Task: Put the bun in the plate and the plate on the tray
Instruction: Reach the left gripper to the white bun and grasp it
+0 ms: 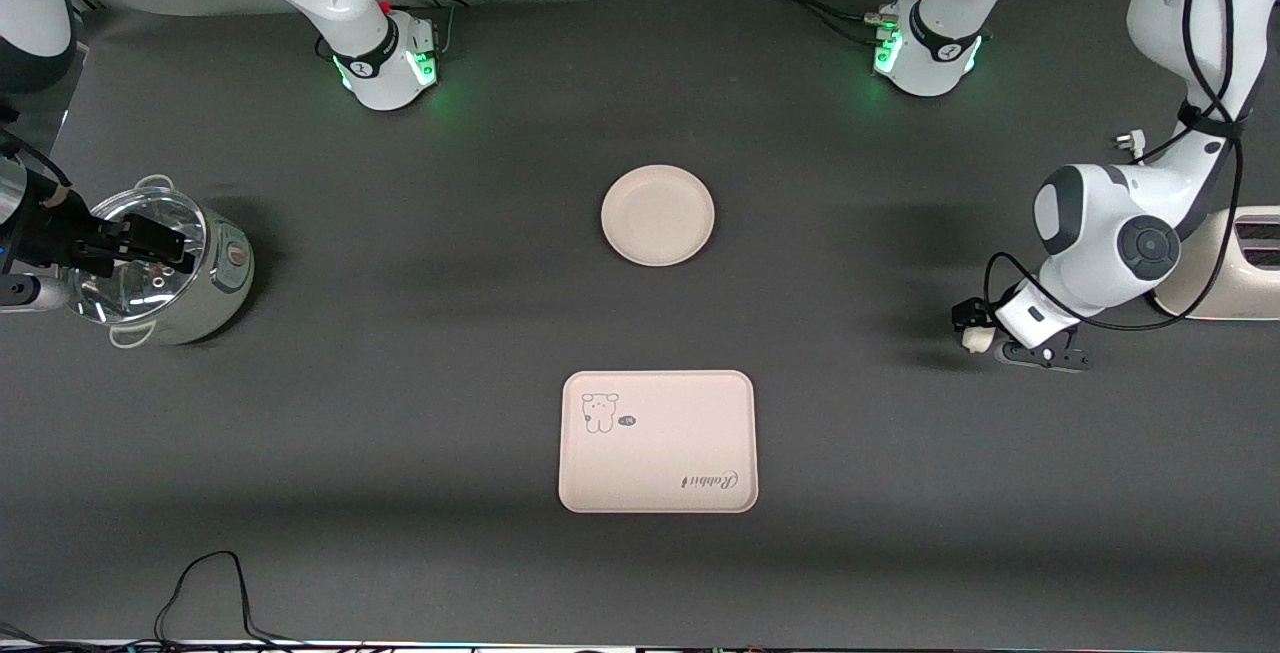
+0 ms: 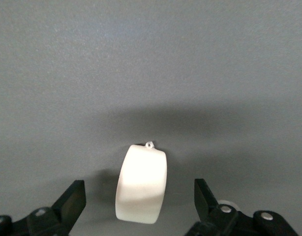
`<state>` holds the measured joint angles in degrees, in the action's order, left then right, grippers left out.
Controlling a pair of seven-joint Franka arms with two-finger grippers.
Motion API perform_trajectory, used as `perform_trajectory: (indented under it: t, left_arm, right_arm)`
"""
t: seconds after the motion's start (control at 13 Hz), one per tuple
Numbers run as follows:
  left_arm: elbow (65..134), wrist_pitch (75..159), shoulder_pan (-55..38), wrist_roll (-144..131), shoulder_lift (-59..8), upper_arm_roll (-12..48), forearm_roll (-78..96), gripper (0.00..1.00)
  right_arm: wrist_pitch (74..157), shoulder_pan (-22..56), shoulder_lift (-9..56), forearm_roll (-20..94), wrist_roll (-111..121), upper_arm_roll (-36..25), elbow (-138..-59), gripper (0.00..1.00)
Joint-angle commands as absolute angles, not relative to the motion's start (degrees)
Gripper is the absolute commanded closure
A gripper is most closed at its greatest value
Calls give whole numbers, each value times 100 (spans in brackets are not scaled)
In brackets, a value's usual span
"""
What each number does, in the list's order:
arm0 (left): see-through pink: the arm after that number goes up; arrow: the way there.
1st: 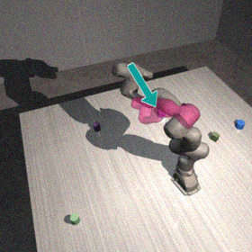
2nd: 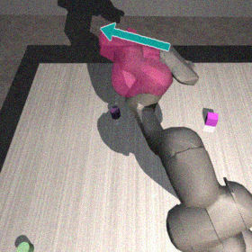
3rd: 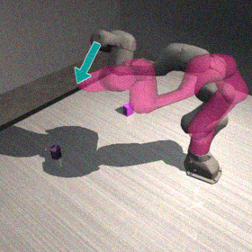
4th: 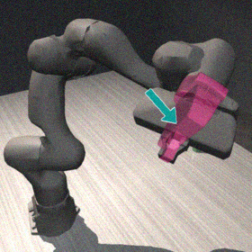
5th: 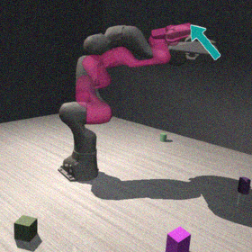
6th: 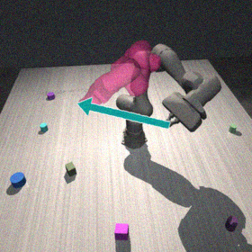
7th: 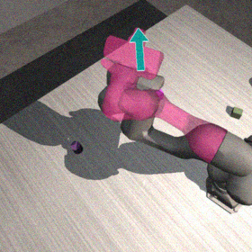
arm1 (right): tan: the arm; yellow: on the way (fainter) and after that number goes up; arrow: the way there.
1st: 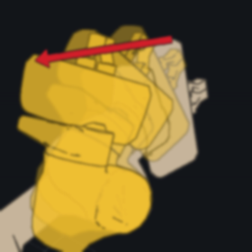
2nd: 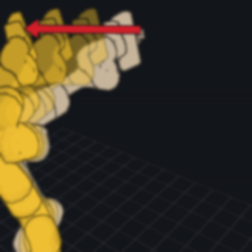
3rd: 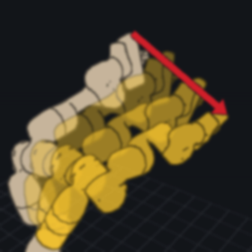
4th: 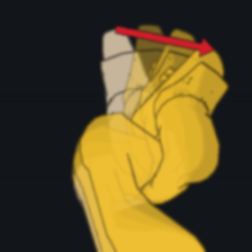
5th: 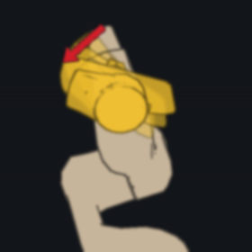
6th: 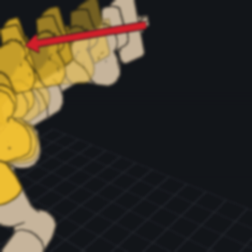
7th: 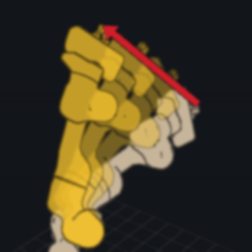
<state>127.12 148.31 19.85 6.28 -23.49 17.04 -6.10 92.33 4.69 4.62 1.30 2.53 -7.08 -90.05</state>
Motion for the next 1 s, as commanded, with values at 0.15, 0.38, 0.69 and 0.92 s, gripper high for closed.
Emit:
perform_trajectory:
  t: [0.15,0.38,0.69,0.92]
  left_arm:
    - [12779,14959,1978,607,-2382,1670,-712,64]
    - [12779,14880,1969,598,-2338,1670,-712,100]
    - [12639,13628,1671,275,-1366,1967,-650,100]
    - [11983,11994,1145,-1032,-669,2722,-353,100]
  right_arm:
    - [9272,439,325,18,141,-668,-9141,0]
    - [9272,431,325,18,141,-668,-9141,0]
    - [9272,431,325,18,141,-668,-9141,0]
    - [9272,431,325,18,141,-668,-9141,0]
